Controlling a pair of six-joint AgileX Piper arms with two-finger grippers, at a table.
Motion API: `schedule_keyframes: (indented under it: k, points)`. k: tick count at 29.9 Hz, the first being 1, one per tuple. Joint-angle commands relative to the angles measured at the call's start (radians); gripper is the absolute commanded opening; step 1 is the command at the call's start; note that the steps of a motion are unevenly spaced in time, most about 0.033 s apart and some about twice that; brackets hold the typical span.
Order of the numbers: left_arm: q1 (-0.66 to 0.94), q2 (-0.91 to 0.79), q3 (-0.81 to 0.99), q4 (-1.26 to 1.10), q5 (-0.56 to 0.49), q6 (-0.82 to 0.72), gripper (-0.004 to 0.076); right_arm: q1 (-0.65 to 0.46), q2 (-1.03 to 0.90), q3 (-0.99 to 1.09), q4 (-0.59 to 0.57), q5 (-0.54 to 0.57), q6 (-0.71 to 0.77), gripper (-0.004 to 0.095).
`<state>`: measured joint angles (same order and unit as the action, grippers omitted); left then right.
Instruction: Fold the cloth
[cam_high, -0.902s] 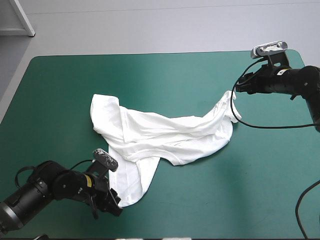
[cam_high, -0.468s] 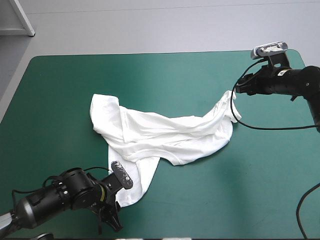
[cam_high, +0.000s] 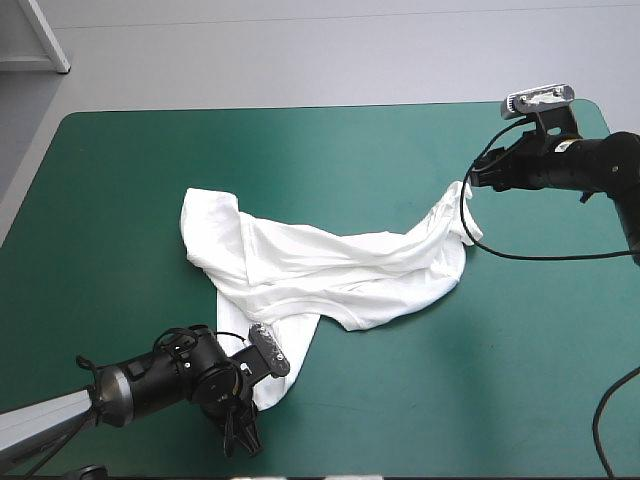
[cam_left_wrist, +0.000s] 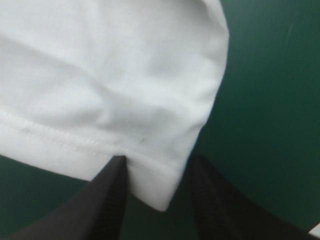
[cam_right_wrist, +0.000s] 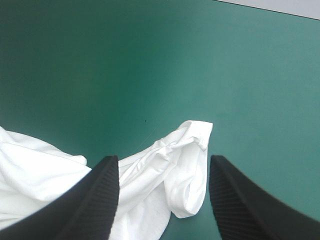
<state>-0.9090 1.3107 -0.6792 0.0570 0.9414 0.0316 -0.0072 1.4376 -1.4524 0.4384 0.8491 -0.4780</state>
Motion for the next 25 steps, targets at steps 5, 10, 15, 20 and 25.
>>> schedule_keyframes:
  k: [5, 10, 15, 20, 25]
  points:
    - [-0.004, 0.0, -0.011, 0.305, -0.104, -0.243, 0.0022, -0.006, -0.039, -0.018, 0.022, 0.005, -0.006, 0.0481]
    - [0.007, 0.0, -0.034, 0.499, -0.097, -0.426, 0.0021, -0.006, -0.039, 0.026, 0.004, -0.005, -0.006, 0.0439]
    - [0.151, 0.0, -0.11, 0.431, -0.175, -0.377, 0.0021, -0.008, -0.039, 0.137, 0.002, -0.054, -0.004, 0.044]
    - [0.349, 0.0, -0.174, 0.26, -0.3, -0.204, 0.0021, -0.008, -0.039, 0.242, 0.0, -0.138, -0.016, 0.0444]
    - [0.521, 0.002, -0.232, 0.126, -0.349, -0.048, 0.0021, -0.008, -0.027, 0.262, 0.0, -0.184, -0.023, 0.0447]
